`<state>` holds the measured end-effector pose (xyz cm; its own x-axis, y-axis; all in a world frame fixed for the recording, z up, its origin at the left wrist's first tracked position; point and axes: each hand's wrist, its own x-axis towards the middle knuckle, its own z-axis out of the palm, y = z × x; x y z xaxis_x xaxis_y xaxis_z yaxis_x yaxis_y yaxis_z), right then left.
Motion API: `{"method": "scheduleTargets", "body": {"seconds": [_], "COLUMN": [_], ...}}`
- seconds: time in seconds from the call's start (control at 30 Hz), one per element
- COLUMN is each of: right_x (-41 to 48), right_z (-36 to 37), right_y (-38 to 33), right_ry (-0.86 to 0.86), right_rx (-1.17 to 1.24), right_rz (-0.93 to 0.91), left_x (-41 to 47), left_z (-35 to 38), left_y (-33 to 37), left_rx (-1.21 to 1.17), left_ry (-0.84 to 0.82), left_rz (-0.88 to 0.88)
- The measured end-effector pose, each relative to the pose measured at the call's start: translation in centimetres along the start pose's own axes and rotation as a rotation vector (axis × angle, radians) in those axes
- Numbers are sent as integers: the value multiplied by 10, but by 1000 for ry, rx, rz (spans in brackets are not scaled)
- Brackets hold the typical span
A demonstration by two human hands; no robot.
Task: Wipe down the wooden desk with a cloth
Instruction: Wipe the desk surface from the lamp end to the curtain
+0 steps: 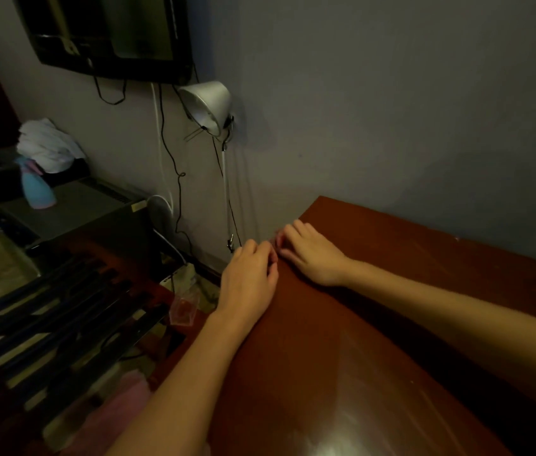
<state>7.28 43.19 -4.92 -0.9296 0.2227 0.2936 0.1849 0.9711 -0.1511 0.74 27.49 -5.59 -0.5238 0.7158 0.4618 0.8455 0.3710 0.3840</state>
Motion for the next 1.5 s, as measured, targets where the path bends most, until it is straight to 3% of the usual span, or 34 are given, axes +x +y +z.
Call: {"method": "scheduleTargets", "body": {"seconds": [0.1,0.23,0.33,0.4,0.47,0.63,0.77,0.83,0.93,1.1,1.2,1.4,1.5], "right_x": [-39,-33,-5,8,13,-15,-68,-83,-71,-24,-20,-103,-130], "right_z": [-18,-28,-19,-12,-5,6,-2,-11,-20,-8,2,0,-14], "right_y": [13,58,56,35,3,-94,-111,-92,-51,-49,-102,-197,-172], "right_ry": [-34,-22,57,71,44,-27,-31,-45,-27,45,23,-48,-73], "right_rx": [45,-26,-62,-77,-62,45,84,97,33,-59,3,133,179], "right_rz": [2,290,470,498,432,58,-133,-100,105,380,271,-230,-206], "left_x": [-1,-5,-27,-57,-94,-164,-188,-198,-210,-222,-225,-220,-219], "left_z": [-7,-37,-77,-103,-124,-139,-135,-134,-133,-135,-137,-143,-151], "left_y": [3,7,0,-12,-20,-12,-3,-3,-8,-9,-11,-24,-32], "left_rx": [-18,25,80,146,186,175,246,332,441,366,317,168,90], "left_ry": [-39,-203,-135,-75,-33,64,74,75,27,-97,-142,-31,7], "left_rz": [-28,-9,-44,-100,-173,-270,-288,-293,-342,-385,-392,-369,-357]}}
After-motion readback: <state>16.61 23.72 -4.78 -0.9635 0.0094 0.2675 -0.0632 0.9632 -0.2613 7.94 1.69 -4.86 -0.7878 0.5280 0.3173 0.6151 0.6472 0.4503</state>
